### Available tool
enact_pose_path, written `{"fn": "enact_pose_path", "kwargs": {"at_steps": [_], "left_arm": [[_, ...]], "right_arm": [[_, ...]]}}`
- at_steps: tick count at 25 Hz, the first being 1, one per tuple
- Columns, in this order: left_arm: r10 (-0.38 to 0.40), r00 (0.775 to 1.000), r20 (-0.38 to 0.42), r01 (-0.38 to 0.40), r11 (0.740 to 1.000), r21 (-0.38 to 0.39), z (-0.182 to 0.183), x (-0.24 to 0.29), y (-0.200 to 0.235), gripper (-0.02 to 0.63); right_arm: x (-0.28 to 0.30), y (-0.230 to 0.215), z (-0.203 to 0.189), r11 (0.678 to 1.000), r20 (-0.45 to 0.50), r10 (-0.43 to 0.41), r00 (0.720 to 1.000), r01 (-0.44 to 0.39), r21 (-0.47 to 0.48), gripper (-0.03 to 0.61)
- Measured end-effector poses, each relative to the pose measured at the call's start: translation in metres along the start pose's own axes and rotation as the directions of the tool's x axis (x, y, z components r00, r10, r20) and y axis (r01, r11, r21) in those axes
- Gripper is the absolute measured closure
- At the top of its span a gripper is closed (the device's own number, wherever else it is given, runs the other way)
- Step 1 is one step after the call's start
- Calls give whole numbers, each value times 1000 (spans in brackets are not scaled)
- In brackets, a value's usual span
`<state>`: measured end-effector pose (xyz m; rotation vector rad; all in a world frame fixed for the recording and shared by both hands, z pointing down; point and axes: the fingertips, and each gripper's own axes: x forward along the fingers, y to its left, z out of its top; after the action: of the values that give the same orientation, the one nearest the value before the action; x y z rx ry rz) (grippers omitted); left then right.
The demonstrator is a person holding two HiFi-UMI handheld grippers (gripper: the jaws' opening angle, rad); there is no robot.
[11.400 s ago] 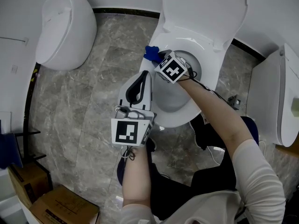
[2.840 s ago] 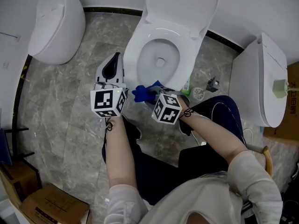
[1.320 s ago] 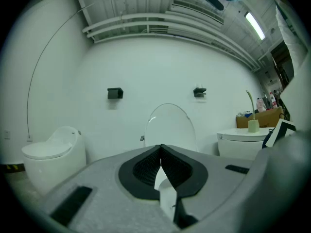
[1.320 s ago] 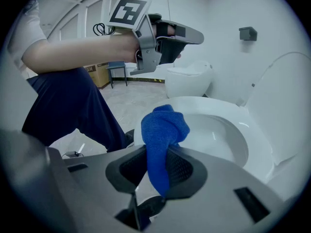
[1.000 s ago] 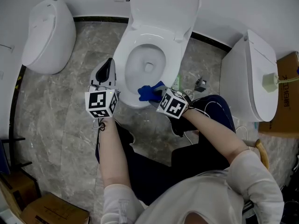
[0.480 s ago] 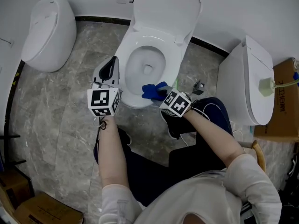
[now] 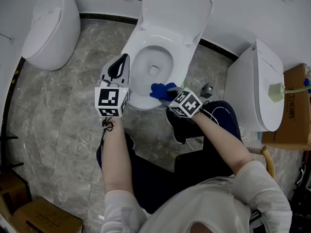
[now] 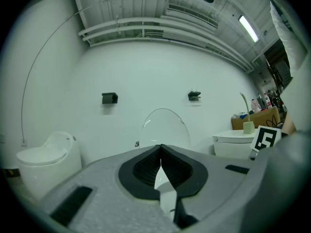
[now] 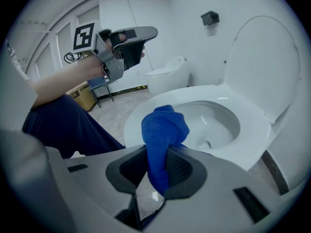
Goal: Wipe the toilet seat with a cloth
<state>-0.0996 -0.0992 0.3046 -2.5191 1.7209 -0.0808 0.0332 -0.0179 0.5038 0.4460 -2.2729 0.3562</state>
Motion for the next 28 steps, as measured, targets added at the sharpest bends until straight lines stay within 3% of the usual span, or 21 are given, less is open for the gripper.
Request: {"fn": "enact_pose_path", "kwargs": {"at_steps": [13,28], "left_arm": [[-5,1000,-1,5,1000,-6,0,3,-2,604],[-13,1000,-9,13,1000,6,-3,5,-4,604]], "right_arm": [[-3,-13,1,989,44,9,999,-15,144,492],[-8,-35,-1,930,126,-1,992,-46,364,492]]}}
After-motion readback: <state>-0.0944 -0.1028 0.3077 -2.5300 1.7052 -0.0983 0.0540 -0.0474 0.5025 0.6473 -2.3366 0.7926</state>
